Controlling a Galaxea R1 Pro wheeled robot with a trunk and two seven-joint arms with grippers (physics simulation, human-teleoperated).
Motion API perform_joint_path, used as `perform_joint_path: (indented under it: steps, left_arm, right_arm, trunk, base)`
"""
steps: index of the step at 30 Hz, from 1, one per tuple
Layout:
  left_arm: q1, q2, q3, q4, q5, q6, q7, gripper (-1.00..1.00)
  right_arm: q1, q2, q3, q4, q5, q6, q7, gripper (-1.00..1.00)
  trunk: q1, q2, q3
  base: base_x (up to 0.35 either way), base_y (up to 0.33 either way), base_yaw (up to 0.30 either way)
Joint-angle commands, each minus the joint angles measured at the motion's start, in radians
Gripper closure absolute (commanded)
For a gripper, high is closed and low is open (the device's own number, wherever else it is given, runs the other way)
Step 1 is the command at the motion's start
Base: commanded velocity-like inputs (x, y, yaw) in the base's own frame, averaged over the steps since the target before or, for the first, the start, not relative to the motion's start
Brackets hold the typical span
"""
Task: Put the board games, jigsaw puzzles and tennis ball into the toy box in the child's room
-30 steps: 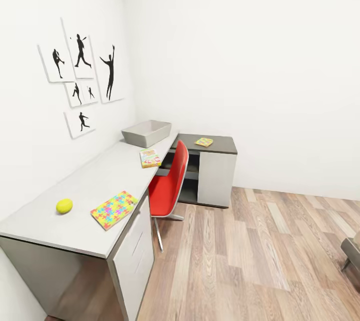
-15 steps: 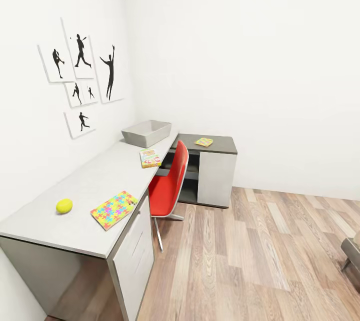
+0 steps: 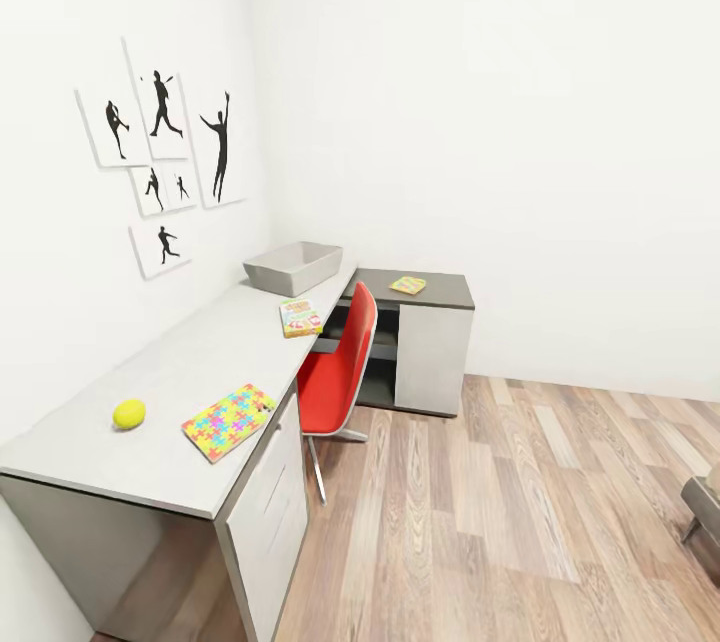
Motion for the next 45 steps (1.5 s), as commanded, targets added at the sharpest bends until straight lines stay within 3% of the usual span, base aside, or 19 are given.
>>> perform_joint_path:
  steps: [1,9,45]
  left_arm:
    - [0.0,0.0,-0.001,0.0,-0.001,-0.002,0.0,-1.0]
    - [0.0,0.003,-0.002,0.0,-0.001,-0.002,0.0,-1.0]
    - [0.0,0.006,0.001,-0.012,-0.003,-0.007,0.0,-1.0]
  right_arm:
    - [0.0,0.0,0.0,0.0,-0.001,-0.001,0.0,-1.0]
    - [0.0,-0.004,0.0,0.0,-0.002,0.001,0.001,-1.0]
    - [0.0,-0.007,-0.002,0.0,-0.003,0.0,-0.001,-1.0]
  trunk:
    - [-0.004,0.007,0.002]
    - [-0.035,0.063,0.027]
    - [-0.173,0.315,0.14]
  base:
    - [0.0,0.0,0.0]
    - [0.0,0.0,-0.146]
    - [0.0,0.0,-0.276]
